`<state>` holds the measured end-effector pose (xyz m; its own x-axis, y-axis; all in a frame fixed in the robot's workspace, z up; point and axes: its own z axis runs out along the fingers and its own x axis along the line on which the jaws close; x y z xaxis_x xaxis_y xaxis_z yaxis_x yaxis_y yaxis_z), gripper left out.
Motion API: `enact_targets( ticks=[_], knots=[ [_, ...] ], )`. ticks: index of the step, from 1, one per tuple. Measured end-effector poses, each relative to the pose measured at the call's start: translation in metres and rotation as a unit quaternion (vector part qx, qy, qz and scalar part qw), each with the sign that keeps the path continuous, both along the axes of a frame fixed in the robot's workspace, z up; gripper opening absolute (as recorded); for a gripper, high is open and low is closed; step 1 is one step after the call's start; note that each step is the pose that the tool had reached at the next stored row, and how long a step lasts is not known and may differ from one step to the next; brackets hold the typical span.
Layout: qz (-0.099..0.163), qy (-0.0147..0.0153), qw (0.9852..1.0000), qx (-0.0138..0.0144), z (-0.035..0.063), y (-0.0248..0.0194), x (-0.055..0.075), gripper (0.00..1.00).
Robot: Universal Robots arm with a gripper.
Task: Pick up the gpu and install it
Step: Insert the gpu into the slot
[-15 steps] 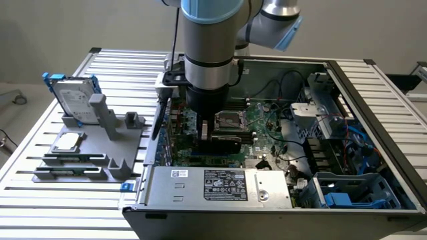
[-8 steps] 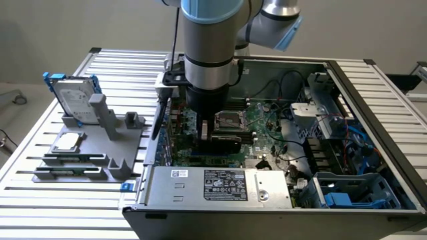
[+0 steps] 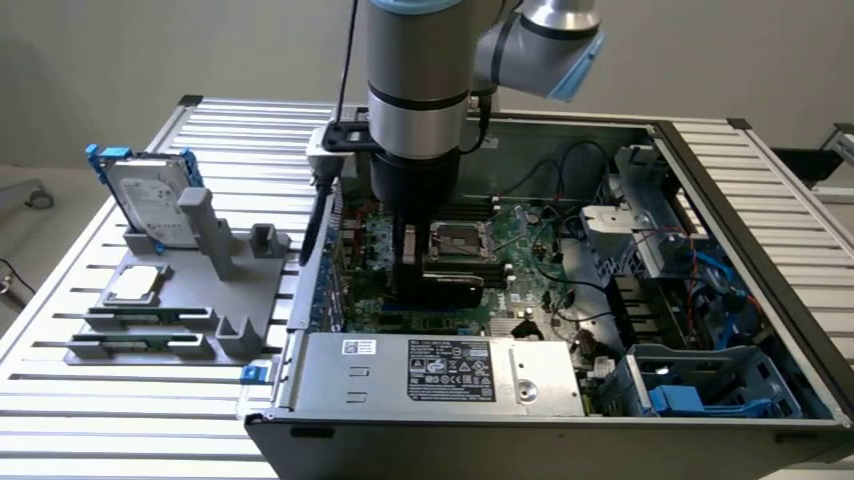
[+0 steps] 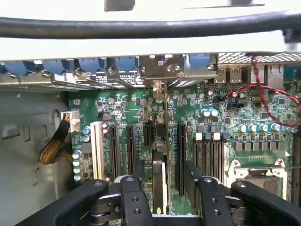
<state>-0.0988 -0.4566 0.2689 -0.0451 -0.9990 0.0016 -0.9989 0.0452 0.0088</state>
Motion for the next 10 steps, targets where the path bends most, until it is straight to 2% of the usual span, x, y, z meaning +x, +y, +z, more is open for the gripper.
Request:
enact_targets(
  ticks=[7, 10],
  knots=[
    [-0.002, 0.0001, 1.0000, 0.0003, 0.0242, 0.0000, 0.000, 0.47],
    [-0.002, 0.0000, 1.0000, 0.0007, 0.0252, 0.0000, 0.000, 0.47]
  ],
)
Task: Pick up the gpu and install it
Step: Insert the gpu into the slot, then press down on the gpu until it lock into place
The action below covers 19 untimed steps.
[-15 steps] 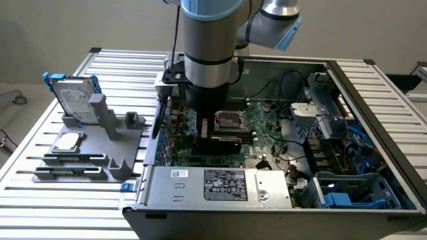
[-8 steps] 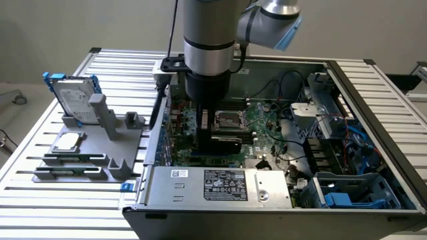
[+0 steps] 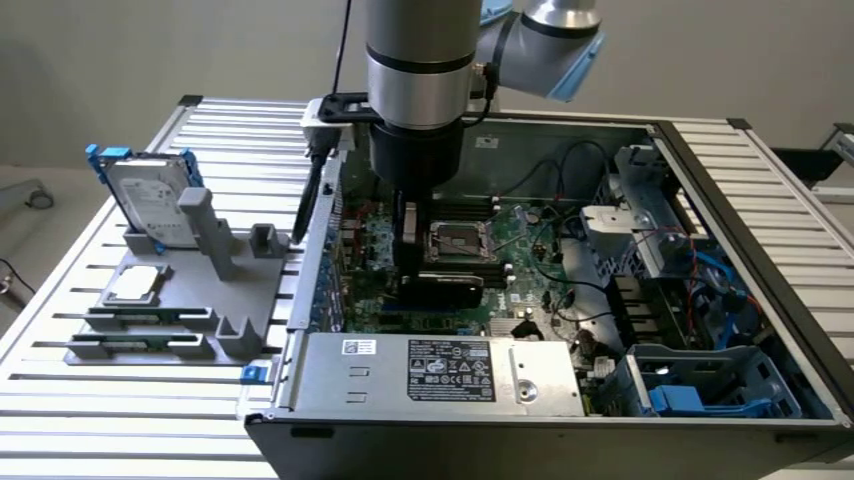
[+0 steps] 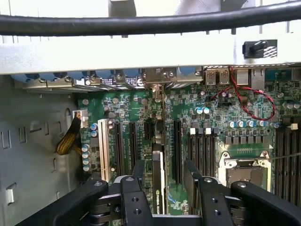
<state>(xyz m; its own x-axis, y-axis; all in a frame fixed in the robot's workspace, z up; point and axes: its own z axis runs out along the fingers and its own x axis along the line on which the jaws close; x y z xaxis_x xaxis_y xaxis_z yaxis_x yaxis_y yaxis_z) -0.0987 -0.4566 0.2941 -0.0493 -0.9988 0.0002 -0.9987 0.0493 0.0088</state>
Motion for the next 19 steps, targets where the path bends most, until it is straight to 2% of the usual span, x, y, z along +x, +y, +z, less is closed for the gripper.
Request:
enact_targets(
  ticks=[2, 4, 5, 9, 11, 19],
  knots=[
    [0.000, 0.0000, 1.0000, 0.0000, 0.0000, 0.0000, 0.0000, 0.47],
    [0.000, 0.0000, 1.0000, 0.0000, 0.0001, 0.0000, 0.0000, 0.38],
    [0.000, 0.0000, 1.0000, 0.0000, 0.0001, 0.0000, 0.0000, 0.38],
    [0.000, 0.0001, 1.0000, -0.0001, 0.0001, 0.0000, 0.0000, 0.14],
    [0.000, 0.0001, 1.0000, -0.0001, 0.0001, 0.0000, 0.0000, 0.11],
    [0.000, 0.0000, 1.0000, -0.0001, 0.0001, 0.0000, 0.0000, 0.11]
  ],
)
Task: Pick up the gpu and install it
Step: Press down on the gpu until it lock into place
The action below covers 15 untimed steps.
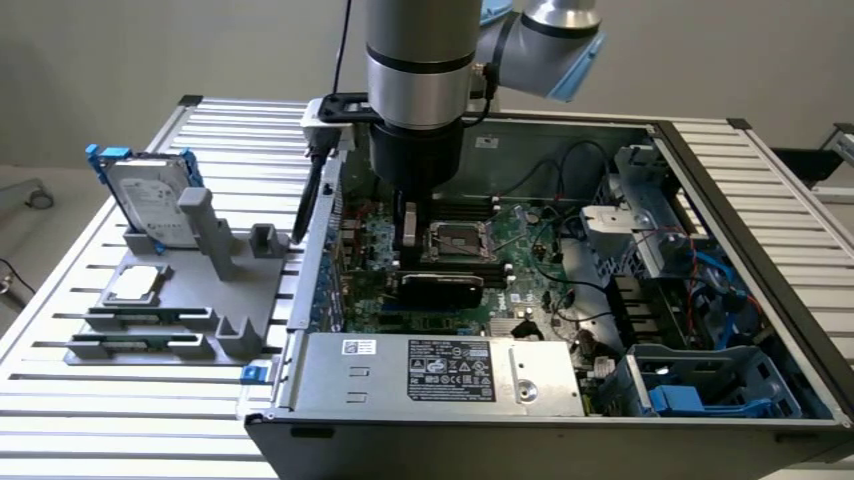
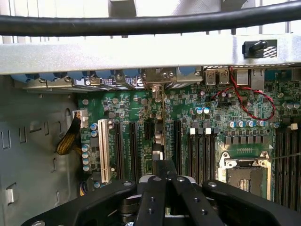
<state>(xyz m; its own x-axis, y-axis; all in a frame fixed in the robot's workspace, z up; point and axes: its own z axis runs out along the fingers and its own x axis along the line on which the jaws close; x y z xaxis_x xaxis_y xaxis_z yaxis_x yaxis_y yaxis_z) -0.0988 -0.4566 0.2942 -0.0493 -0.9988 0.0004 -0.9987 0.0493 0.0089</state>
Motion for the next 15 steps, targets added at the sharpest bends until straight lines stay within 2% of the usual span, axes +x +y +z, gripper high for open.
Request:
enact_targets(
  ticks=[3, 10, 15],
  knots=[
    [-0.001, 0.0000, 1.0000, 0.0000, -0.0016, 0.0015, 0.000, 0.11],
    [-0.001, 0.0000, 1.0000, 0.0001, -0.0143, 0.0096, 0.000, 0.11],
    [-0.001, 0.0000, 1.0000, 0.0001, -0.0210, 0.0098, 0.000, 0.11]
  ],
)
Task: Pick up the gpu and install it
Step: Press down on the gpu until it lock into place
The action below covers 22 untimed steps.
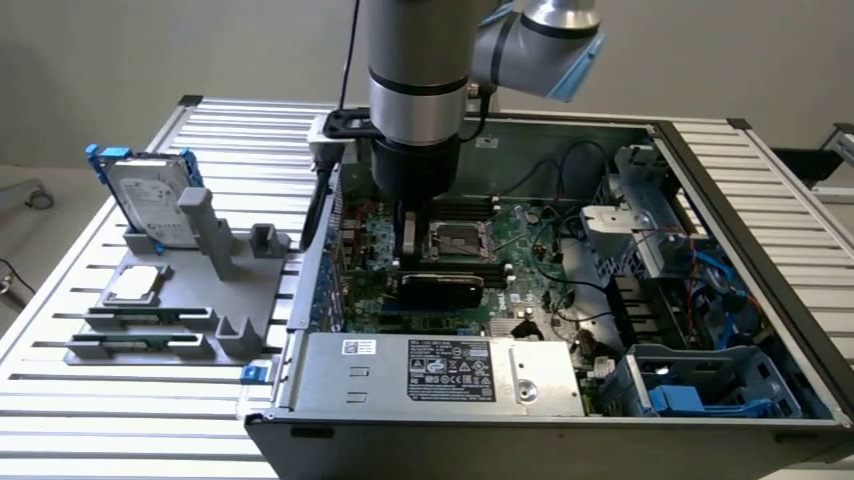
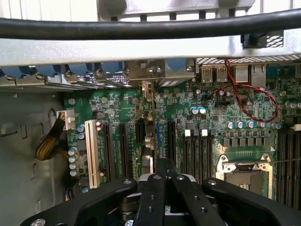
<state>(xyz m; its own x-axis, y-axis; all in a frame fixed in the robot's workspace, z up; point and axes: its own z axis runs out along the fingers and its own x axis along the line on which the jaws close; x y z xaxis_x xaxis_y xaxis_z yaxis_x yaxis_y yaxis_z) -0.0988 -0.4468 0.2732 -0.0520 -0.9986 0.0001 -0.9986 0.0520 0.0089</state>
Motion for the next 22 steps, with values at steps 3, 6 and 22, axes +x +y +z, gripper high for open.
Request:
enact_targets(
  ticks=[3, 6, 22],
  knots=[
    [0.000, 0.0000, 1.0000, 0.0000, -0.0009, -0.0004, -0.0001, 0.11],
    [0.002, 0.0000, 1.0000, 0.0000, -0.0017, -0.0009, 0.0000, 0.11],
    [0.004, -0.0002, 1.0000, 0.0004, -0.0072, -0.0012, 0.0001, 0.11]
  ],
)
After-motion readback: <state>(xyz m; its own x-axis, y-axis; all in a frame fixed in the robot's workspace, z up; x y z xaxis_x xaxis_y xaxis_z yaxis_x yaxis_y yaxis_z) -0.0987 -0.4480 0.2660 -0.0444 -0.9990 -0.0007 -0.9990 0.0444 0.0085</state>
